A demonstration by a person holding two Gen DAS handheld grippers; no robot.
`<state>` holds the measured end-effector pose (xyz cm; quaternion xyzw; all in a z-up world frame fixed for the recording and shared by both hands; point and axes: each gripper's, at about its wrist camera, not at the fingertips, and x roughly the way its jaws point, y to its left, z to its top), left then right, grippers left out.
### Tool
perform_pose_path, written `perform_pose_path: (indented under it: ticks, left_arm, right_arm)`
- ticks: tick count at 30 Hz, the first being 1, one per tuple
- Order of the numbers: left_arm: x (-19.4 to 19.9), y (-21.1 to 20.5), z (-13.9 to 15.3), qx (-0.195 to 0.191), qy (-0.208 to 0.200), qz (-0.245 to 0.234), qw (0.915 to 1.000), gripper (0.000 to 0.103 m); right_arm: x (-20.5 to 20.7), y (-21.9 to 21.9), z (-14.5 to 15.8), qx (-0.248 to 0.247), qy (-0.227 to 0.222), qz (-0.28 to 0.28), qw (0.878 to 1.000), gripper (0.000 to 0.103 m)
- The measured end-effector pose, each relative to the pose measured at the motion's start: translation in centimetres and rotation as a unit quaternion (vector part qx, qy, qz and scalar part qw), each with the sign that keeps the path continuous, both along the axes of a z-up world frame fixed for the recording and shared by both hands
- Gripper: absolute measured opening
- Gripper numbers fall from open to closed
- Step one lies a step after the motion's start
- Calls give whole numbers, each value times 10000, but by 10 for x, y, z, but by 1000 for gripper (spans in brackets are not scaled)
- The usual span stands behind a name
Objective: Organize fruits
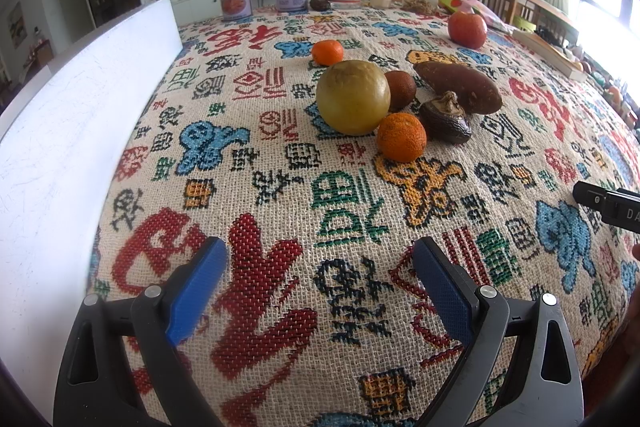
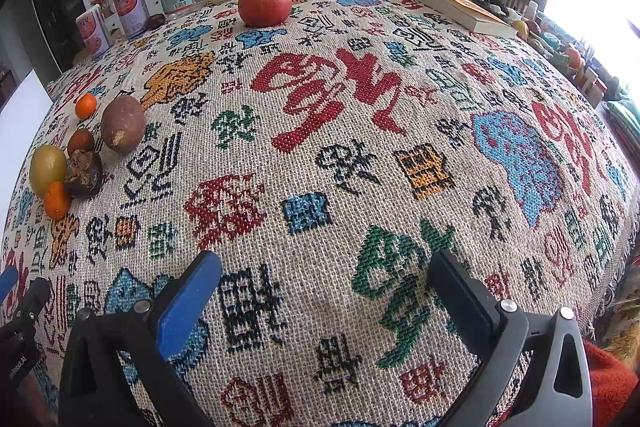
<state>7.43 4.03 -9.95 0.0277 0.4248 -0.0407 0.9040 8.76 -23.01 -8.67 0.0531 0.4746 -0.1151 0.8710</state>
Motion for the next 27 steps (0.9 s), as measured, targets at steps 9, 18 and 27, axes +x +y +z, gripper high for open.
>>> perform_pose_path:
  ticks: [9, 18, 27]
  left_arm:
    - [17, 12, 8, -312, 555, -87, 9979, 95]
    - [71, 5, 43, -1258, 336, -545, 9900, 93]
    - [113, 16, 13, -1810, 680, -189, 9810, 52]
  right_arm:
    - [0, 0, 0, 1, 0, 1, 10000, 103]
    - [0, 0, -1, -2, 1, 0, 10000, 103]
    - [1, 1, -1, 0, -1, -5, 10000, 103]
